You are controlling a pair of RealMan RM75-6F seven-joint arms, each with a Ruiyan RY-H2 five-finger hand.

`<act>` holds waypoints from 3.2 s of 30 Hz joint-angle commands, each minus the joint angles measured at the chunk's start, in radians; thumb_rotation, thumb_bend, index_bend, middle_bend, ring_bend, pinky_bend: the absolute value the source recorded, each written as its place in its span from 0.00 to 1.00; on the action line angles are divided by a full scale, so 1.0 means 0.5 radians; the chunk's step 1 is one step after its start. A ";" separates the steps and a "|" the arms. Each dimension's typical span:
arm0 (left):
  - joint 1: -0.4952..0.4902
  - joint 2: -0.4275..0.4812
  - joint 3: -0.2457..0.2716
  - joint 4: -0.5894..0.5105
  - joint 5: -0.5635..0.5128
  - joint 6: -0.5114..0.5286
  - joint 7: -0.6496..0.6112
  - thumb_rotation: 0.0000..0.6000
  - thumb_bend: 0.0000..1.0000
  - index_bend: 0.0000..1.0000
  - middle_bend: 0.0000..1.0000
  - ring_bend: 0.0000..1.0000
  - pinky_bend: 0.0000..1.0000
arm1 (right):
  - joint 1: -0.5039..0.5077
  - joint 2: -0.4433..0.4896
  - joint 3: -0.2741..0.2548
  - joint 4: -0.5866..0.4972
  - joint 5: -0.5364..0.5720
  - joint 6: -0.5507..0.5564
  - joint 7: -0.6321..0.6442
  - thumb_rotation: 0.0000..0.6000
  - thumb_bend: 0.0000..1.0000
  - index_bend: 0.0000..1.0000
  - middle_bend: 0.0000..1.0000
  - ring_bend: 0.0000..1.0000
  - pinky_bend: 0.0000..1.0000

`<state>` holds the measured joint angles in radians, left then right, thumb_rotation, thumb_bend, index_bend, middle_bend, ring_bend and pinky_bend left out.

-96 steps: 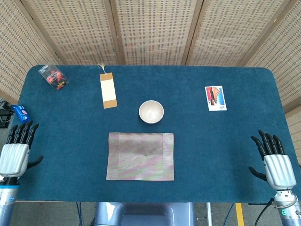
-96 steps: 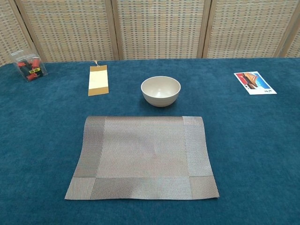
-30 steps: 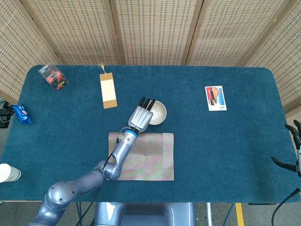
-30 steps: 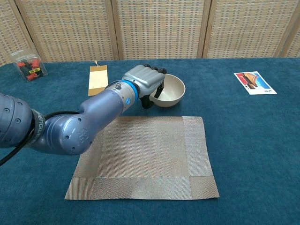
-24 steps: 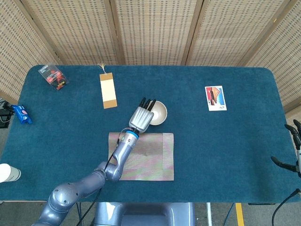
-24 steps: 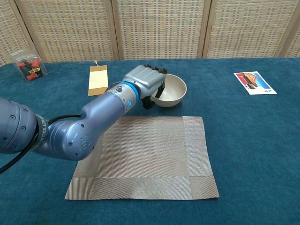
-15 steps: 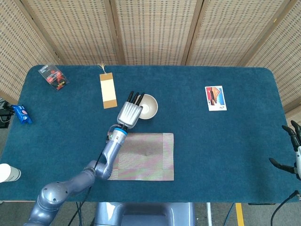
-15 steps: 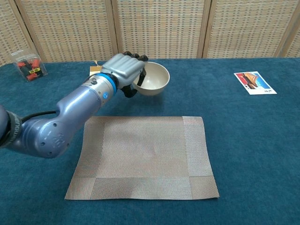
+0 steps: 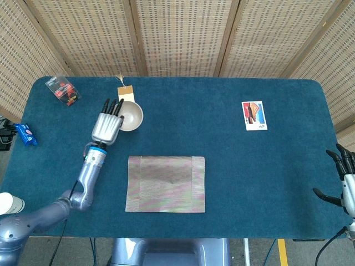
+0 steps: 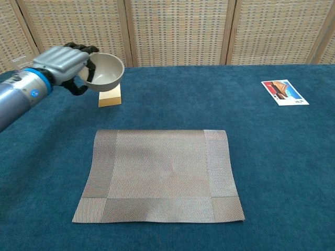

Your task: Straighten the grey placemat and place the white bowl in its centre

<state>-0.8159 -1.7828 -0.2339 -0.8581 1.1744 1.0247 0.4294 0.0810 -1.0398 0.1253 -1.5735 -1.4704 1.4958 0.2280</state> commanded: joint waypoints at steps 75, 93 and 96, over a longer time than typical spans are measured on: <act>0.644 0.405 0.632 -1.346 0.761 0.233 0.104 1.00 0.17 0.13 0.00 0.00 0.00 | -0.024 -0.021 -0.102 -0.102 -0.176 0.088 -0.153 1.00 0.05 0.16 0.00 0.00 0.00; 0.747 0.493 0.801 -1.394 0.862 0.243 0.161 1.00 0.17 0.12 0.00 0.00 0.00 | -0.030 -0.013 -0.114 -0.117 -0.205 0.106 -0.137 1.00 0.04 0.15 0.00 0.00 0.00; 0.760 0.480 0.803 -1.366 0.873 0.245 0.145 1.00 0.17 0.13 0.00 0.00 0.00 | -0.032 -0.014 -0.117 -0.119 -0.216 0.113 -0.137 1.00 0.04 0.15 0.00 0.00 0.00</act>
<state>-0.4384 -1.5395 0.1672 -1.5461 1.6086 1.1465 0.5053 0.0654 -1.0467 0.0671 -1.6325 -1.5777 1.5516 0.1595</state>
